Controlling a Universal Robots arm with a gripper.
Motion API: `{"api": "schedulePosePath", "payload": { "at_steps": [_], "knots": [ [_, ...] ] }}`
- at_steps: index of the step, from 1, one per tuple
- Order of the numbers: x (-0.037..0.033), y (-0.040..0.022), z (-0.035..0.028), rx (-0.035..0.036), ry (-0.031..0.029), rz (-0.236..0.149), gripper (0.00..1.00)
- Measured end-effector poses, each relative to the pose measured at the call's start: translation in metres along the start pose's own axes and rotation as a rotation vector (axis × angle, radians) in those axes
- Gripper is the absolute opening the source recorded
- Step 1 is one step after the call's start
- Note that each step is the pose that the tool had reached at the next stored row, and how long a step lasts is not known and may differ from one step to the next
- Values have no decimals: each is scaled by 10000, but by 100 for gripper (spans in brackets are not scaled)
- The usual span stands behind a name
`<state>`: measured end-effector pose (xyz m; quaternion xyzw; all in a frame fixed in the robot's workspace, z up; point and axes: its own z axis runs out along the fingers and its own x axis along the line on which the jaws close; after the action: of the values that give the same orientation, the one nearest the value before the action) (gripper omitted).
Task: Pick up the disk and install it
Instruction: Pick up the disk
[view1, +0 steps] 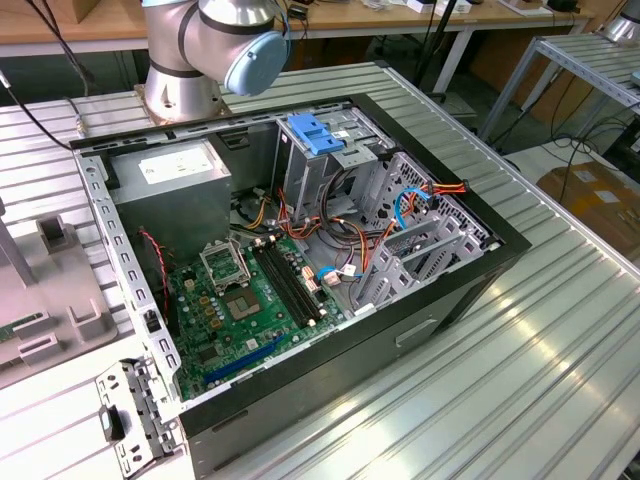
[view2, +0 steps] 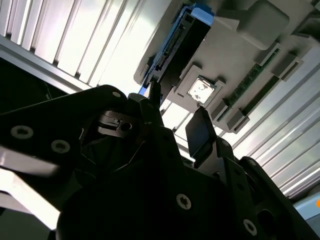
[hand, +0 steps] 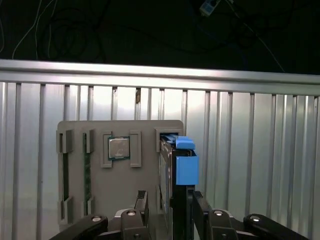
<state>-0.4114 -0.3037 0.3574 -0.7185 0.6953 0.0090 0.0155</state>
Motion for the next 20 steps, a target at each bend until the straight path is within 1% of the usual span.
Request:
{"api": "schedulePosePath", "payload": {
  "at_steps": [5,14,20],
  "knots": [
    [-97,-3,28,0,0,1,48],
    [-218,-7,67,0,-2,0,48],
    [-276,-8,105,0,-9,0,48]
  ]
}}
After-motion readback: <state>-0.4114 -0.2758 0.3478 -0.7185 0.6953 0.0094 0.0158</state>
